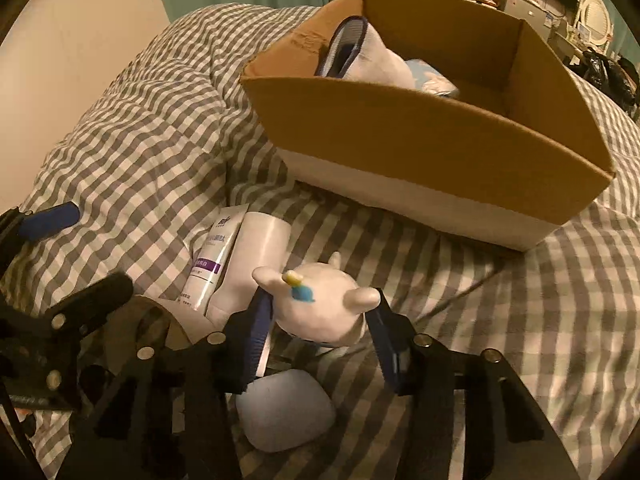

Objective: Organize objects
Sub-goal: 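Grasp the tape roll with the left tool while the right tool grasps the white figurine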

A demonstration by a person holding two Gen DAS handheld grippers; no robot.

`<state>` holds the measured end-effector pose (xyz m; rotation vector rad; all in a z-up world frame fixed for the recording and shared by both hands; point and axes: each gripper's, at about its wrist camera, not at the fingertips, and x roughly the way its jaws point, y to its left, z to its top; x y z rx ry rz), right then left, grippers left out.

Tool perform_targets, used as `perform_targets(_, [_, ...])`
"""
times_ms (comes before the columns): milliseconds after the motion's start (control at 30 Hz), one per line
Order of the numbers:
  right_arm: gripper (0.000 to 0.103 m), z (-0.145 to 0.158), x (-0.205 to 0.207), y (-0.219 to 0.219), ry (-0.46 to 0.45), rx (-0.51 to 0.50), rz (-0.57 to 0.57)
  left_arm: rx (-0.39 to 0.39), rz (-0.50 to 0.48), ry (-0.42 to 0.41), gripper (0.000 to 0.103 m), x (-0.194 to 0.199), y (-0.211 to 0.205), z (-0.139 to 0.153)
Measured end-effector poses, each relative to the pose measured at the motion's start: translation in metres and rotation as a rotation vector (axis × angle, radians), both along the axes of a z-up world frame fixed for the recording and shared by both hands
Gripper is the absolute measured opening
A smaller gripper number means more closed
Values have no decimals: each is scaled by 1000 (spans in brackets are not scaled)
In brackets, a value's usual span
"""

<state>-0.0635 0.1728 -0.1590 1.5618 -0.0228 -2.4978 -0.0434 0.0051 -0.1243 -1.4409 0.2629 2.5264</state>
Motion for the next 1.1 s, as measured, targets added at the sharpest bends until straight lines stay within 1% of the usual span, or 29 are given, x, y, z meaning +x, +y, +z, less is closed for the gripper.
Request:
perform_targets(100, [45, 2, 1, 1, 17, 2, -9, -1, -34, 4, 101, 7, 6, 0])
perform_targets(267, [45, 5, 4, 8, 31, -9, -45, -26, -57, -24, 101, 6, 15, -15])
perform_targets(333, [45, 5, 4, 11, 28, -21, -57, -33, -75, -14, 99, 9, 20, -17])
perform_targets(367, [45, 5, 4, 12, 27, -25, -61, -37, -89, -2, 93, 10, 22, -16])
perform_targets(400, [45, 5, 4, 13, 28, -26, -64, -48, -101, 16, 82, 12, 24, -15])
perform_targets(433, [45, 5, 5, 13, 29, -27, -66, -43, -119, 16, 70, 13, 26, -15])
perform_targets(467, [45, 6, 5, 13, 31, -28, -67, -27, -136, 4, 51, 14, 26, -15])
perform_targets(500, [45, 6, 5, 13, 33, -28, -69, -19, -149, -3, 41, 14, 28, -15])
perform_targets(533, [45, 7, 6, 13, 35, -28, -71, -21, -162, -3, 35, 15, 29, -16])
perform_targets(567, [45, 7, 7, 14, 37, -29, -72, -16, -179, -6, 22, 17, 31, -16])
perform_targets(600, [45, 7, 7, 15, 38, -30, -73, -10, -196, -7, 16, 18, 34, -15])
perform_targets(633, [45, 8, 8, 16, 39, -31, -75, -15, -205, -1, 15, 20, 36, -14])
perform_targets(700, [45, 9, 9, 17, 45, -34, -80, -27, -205, 13, 11, 21, 37, -12])
perform_targets(800, [45, 15, 12, 20, 64, -38, -85, -18, -180, 28, 7, 19, 33, -5])
perform_targets(900, [45, 26, 15, 21, 91, -31, -86, -14, -158, 56, 6, 19, 28, 3])
perform_targets(967, [45, 34, 18, 22, 110, -29, -86, -16, -124, 82, 6, 17, 25, 11])
perform_targets(1100, [45, 52, 24, 20, 148, -30, -84, -7, -76, 135, 6, 10, 15, 33])
